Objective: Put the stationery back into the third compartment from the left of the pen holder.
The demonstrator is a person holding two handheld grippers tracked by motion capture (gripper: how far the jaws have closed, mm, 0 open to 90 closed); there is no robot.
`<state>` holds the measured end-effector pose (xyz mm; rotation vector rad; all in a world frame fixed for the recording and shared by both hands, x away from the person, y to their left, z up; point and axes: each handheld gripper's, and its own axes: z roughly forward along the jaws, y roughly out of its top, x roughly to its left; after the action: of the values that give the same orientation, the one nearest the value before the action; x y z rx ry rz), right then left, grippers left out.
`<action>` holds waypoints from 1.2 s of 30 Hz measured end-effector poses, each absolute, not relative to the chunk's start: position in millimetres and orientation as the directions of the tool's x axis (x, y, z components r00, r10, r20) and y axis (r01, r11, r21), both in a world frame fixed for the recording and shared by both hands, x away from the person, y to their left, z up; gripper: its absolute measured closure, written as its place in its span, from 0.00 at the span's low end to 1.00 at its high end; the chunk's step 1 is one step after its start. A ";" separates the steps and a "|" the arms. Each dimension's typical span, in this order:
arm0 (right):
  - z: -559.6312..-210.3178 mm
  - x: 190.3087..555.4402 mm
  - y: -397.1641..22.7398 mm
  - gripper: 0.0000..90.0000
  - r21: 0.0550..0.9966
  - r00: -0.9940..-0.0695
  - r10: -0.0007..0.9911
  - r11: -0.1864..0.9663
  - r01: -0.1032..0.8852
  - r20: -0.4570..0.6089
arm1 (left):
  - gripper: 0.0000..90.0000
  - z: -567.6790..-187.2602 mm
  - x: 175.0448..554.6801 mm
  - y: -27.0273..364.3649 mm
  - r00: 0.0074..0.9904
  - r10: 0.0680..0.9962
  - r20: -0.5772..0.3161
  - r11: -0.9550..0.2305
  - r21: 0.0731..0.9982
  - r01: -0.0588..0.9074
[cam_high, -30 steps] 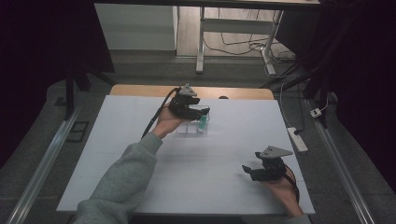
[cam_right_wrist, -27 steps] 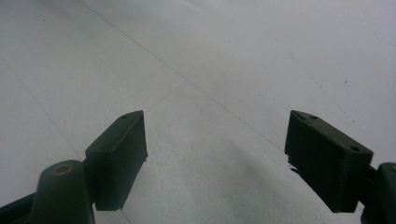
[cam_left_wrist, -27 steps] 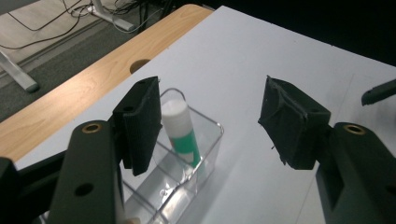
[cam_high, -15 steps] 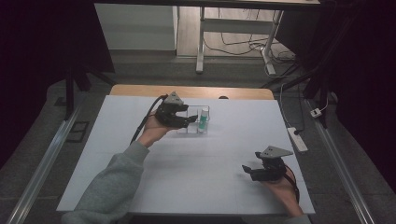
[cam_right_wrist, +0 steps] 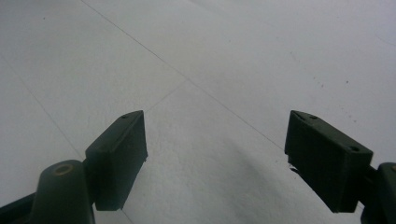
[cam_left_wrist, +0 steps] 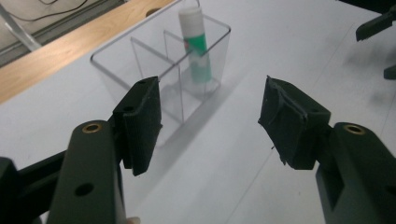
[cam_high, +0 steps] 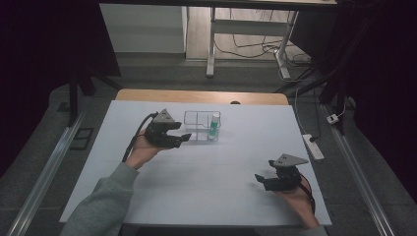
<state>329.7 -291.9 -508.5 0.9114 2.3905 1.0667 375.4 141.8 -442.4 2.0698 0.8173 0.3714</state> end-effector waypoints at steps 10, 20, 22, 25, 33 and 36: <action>-508.6 329.4 -291.6 0.22 0.759 -0.722 0.688 0.504 0.411 -0.066 | 0.42 -457.9 350.7 167.5 0.721 0.691 -0.046 -0.402 0.804 0.437; -508.3 328.9 -291.5 0.23 0.763 -0.721 0.690 0.500 0.410 -0.065 | 0.41 -484.3 321.5 193.8 0.684 0.726 -0.066 -0.375 0.796 0.475; -508.3 328.9 -291.6 0.23 0.762 -0.721 0.690 0.500 0.411 -0.065 | 0.41 -488.4 316.7 198.5 0.680 0.730 -0.070 -0.373 0.793 0.482; -508.3 328.7 -291.6 0.23 0.762 -0.719 0.692 0.501 0.411 -0.067 | 0.41 -493.8 309.7 205.6 0.667 0.742 -0.065 -0.373 0.787 0.492; -508.3 328.5 -291.5 0.23 0.762 -0.721 0.690 0.502 0.409 -0.068 | 0.40 -510.5 292.7 221.7 0.639 0.766 -0.067 -0.374 0.762 0.529; -508.5 328.7 -291.5 0.23 0.761 -0.721 0.689 0.503 0.409 -0.068 | 0.40 -513.0 287.1 226.2 0.630 0.773 -0.069 -0.368 0.760 0.535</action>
<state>328.7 -291.5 -508.5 0.9140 2.3868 1.0667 287.1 226.2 -513.0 2.0637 1.0216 0.3852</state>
